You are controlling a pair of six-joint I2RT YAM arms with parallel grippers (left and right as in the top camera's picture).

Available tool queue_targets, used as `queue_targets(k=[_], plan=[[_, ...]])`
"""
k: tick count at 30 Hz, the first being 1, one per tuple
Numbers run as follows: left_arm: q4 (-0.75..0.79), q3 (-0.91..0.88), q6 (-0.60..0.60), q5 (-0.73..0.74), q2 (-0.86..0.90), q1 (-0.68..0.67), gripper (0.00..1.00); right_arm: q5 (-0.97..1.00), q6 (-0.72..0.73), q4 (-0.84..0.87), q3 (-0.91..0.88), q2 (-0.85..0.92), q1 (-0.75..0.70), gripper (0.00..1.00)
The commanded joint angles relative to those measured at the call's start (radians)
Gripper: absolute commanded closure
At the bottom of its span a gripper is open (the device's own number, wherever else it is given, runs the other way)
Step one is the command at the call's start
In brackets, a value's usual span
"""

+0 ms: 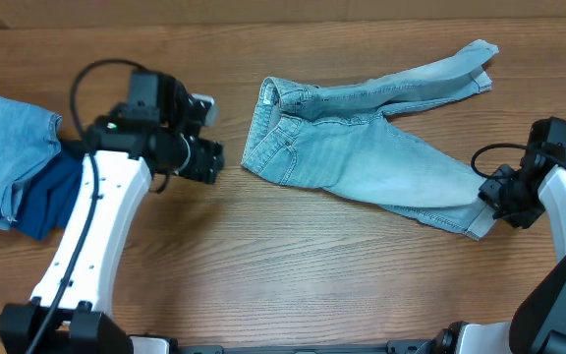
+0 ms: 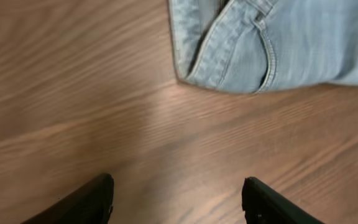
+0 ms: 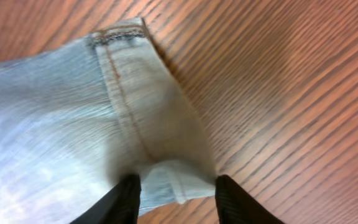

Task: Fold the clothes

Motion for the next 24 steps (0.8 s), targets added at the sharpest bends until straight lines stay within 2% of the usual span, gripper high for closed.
queue_targets(k=[1,4,8,10,13,16,18,22,23,24], plan=[[0.097,-0.129,-0.017,0.08,0.003,-0.001,0.26,-0.176,-0.031,-0.058,0.044,-0.016,0.003,0.32],[0.291,-0.229,-0.001,0.08,0.004,-0.021,0.23,-0.319,-0.068,-0.121,0.039,-0.016,0.003,0.24],[0.499,-0.283,0.026,0.114,0.059,-0.062,0.32,-0.343,-0.073,-0.134,0.0,-0.016,0.004,0.22],[0.591,-0.283,0.036,0.141,0.129,-0.098,0.32,-0.358,-0.073,-0.126,-0.036,-0.016,0.005,0.22],[0.673,-0.282,0.045,0.145,0.224,-0.135,0.35,-0.359,-0.073,-0.095,-0.081,-0.016,0.005,0.22],[0.687,-0.282,0.051,0.143,0.284,-0.14,0.39,-0.359,-0.085,-0.093,-0.085,-0.016,0.005,0.23],[0.683,-0.282,0.05,0.144,0.296,-0.14,0.49,-0.359,-0.084,-0.089,-0.085,-0.016,0.005,0.23],[0.654,-0.277,0.048,0.146,0.285,-0.14,0.92,-0.359,-0.084,-0.054,-0.105,-0.016,0.005,0.23],[0.643,-0.27,0.047,0.145,0.28,-0.14,0.96,-0.359,-0.083,-0.04,-0.121,-0.016,0.005,0.23],[0.631,-0.259,0.046,0.142,0.273,-0.139,0.96,-0.36,-0.078,-0.026,-0.137,-0.016,0.005,0.23]])
